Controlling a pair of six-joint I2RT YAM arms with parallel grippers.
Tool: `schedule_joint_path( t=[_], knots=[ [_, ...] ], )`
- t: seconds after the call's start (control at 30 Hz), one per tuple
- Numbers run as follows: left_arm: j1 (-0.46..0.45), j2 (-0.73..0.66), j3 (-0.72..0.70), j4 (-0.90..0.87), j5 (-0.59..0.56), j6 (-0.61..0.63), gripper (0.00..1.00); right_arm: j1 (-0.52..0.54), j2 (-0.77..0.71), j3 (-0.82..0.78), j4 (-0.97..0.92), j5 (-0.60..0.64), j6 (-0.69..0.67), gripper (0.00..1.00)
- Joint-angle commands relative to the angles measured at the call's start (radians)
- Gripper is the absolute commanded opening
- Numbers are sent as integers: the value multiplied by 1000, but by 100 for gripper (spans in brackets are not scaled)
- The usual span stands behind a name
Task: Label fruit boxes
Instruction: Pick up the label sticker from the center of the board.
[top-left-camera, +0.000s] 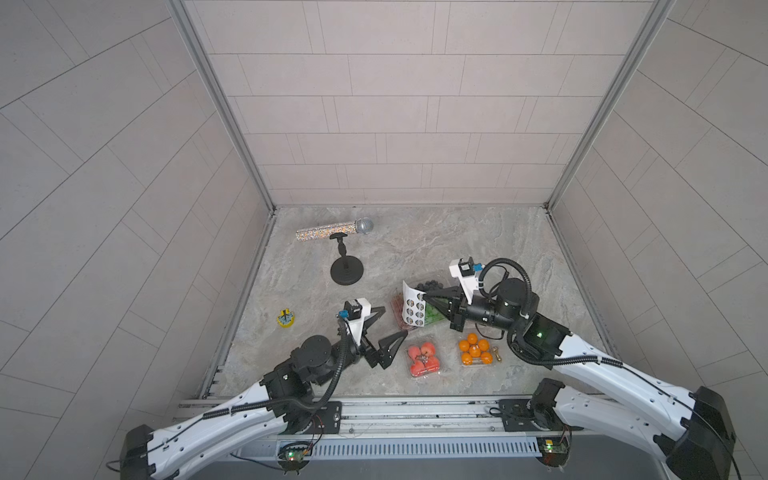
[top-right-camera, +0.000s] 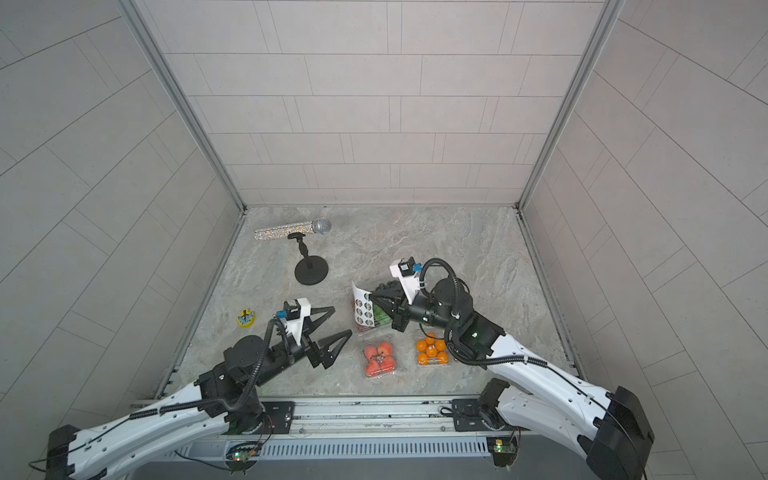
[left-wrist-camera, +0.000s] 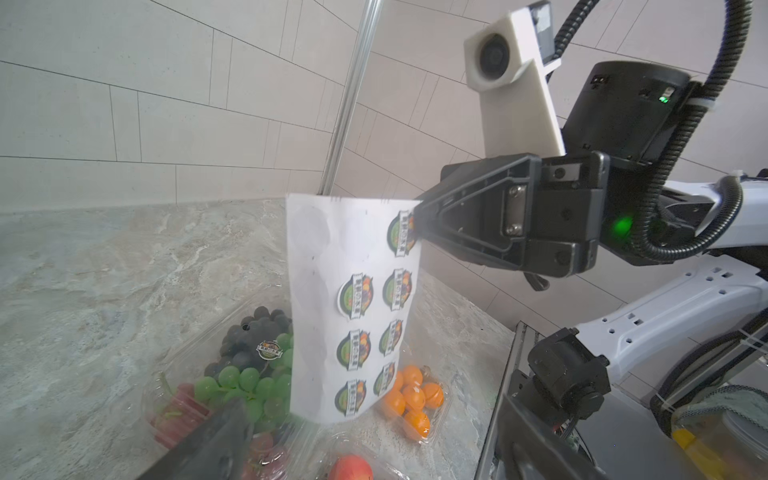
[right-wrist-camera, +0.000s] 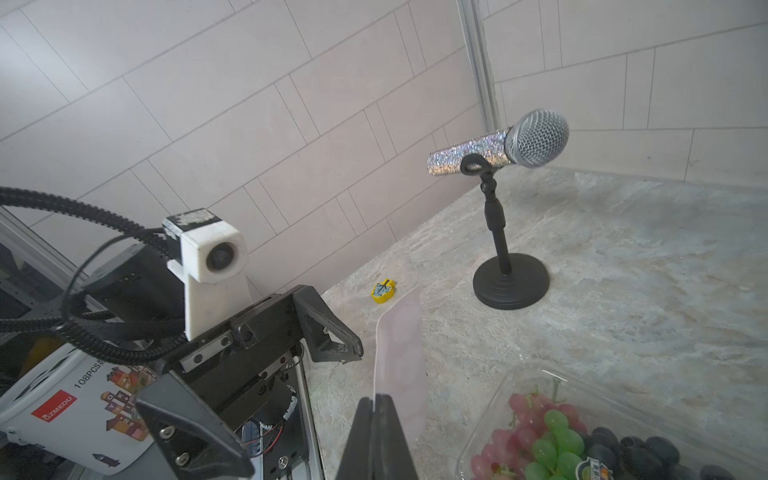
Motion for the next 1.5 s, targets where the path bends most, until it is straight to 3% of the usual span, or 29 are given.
schedule_joint_path(
  t=[0.0, 0.1, 0.17, 0.3, 0.4, 0.6, 0.77, 0.87, 1.07, 1.27, 1.47],
  knots=[
    [79, -1, 26, 19, 262, 65, 91, -32, -33, -39, 1, -80, 0, 0],
    [141, 14, 59, 56, 517, 70, 85, -69, -49, -54, 51, -177, 35, 0],
    [144, 4, 42, 90, 526, 84, 85, -86, -59, -54, 81, -242, 52, 0],
    [160, 14, 41, 74, 433, 108, 90, -90, -83, -63, 112, -284, 66, 0],
    [202, 90, 80, 93, 527, 75, 89, -90, -87, -72, 138, -299, 76, 0],
    [265, 157, 40, 356, 728, -21, 94, -101, -77, -92, 221, -367, 89, 0],
    [308, 204, 58, 368, 776, -12, 87, -111, -75, -103, 275, -404, 119, 0],
    [371, 244, 43, 467, 829, -71, 85, -115, -89, -111, 287, -411, 123, 0],
    [396, 362, 70, 604, 955, -120, 88, -115, -86, -114, 318, -435, 131, 0],
    [396, 439, 63, 763, 1005, -193, 66, -117, -64, -117, 398, -469, 173, 0],
    [396, 441, 51, 791, 1007, -191, 47, -121, -49, -120, 391, -465, 162, 0]
  ],
)
